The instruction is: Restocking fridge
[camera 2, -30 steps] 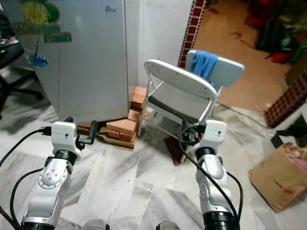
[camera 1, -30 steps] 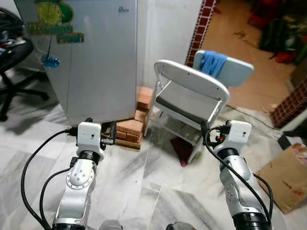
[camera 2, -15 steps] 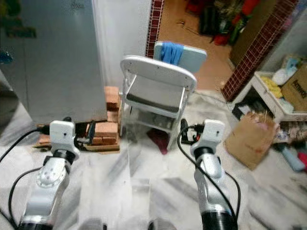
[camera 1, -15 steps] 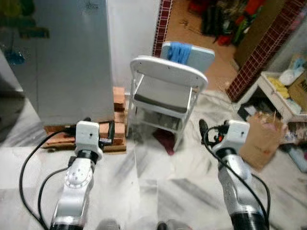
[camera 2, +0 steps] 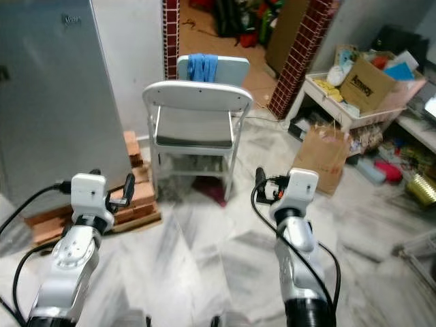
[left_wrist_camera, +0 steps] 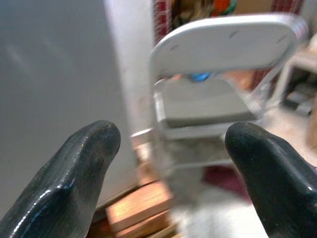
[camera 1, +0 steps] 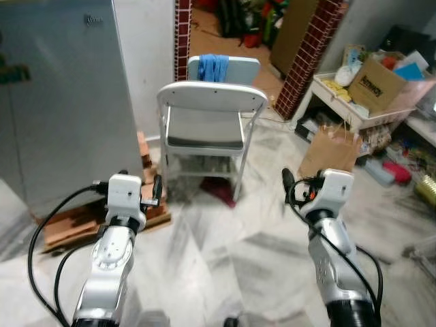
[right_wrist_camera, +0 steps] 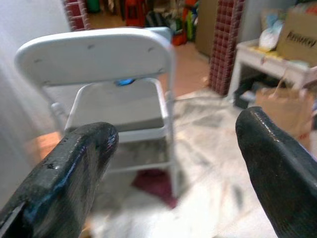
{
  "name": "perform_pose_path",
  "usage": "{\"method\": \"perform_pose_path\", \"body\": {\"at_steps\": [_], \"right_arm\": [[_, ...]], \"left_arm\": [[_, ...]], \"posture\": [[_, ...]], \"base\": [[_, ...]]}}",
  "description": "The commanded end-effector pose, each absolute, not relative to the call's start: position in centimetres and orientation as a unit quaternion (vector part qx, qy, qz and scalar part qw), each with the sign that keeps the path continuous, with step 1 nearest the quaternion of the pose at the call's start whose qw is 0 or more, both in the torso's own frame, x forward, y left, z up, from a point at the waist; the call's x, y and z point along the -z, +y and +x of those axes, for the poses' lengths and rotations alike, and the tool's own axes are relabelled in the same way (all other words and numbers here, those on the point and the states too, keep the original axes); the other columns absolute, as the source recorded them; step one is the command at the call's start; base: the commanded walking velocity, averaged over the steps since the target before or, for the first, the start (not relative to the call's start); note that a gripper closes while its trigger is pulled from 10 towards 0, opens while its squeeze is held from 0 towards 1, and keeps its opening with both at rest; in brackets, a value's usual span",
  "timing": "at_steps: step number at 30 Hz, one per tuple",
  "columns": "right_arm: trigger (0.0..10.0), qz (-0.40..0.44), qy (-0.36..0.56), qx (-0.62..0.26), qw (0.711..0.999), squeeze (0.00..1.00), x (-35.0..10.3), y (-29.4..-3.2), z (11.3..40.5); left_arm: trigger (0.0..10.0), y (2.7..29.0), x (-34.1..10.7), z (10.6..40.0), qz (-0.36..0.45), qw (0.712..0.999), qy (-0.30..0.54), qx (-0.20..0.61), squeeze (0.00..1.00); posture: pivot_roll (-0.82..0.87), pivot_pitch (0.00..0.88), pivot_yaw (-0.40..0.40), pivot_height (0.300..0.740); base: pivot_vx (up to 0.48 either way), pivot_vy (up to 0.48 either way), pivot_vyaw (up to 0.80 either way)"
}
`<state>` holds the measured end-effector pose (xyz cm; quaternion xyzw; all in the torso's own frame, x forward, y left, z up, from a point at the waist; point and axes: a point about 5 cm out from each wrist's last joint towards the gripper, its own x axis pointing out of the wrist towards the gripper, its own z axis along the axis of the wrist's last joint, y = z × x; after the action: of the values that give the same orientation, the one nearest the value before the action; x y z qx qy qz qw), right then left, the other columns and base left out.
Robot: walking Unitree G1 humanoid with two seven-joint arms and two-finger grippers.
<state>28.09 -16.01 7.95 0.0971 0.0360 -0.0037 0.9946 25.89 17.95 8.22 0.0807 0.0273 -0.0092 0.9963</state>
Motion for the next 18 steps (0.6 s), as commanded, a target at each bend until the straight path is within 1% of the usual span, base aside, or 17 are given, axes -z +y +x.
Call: {"method": "perform_pose_path", "body": {"at_steps": [1,4,10,16,18], "right_arm": [[10.0,0.085,0.027,0.022,0.996,0.0,-8.1,-17.1,28.1],[10.0,0.079,0.024,0.03,0.996,0.0,-7.9,-17.2,27.8],[10.0,0.072,0.021,0.048,0.996,0.0,-7.6,-17.7,27.4],[10.0,0.066,0.021,0.053,0.996,0.0,-7.4,-17.8,27.4],[10.0,0.057,0.019,0.049,0.997,0.0,-7.5,-17.8,27.7]], "left_arm": [[10.0,17.1,-8.6,26.3,0.085,0.996,0.019,0.026,0.0],[10.0,17.0,-8.6,26.5,0.094,0.995,0.02,0.041,0.0],[10.0,16.9,-8.8,27.2,0.104,0.993,0.022,0.056,0.0],[10.0,16.6,-9.2,27.7,0.112,0.992,0.014,0.064,0.0],[10.0,16.4,-9.3,27.8,0.115,0.991,0.011,0.066,0.0]], "posture": [[0.08,0.041,-0.038,0.74],[0.07,0.032,-0.007,0.74],[0.05,0.029,0.03,0.74],[0.06,0.036,0.024,0.74],[0.06,0.043,0.018,0.74]], "base": [[0.0,0.48,-0.66],[0.0,0.48,-0.48],[0.0,0.48,0.0],[0.0,0.48,0.0],[0.0,0.48,-0.46]]}}
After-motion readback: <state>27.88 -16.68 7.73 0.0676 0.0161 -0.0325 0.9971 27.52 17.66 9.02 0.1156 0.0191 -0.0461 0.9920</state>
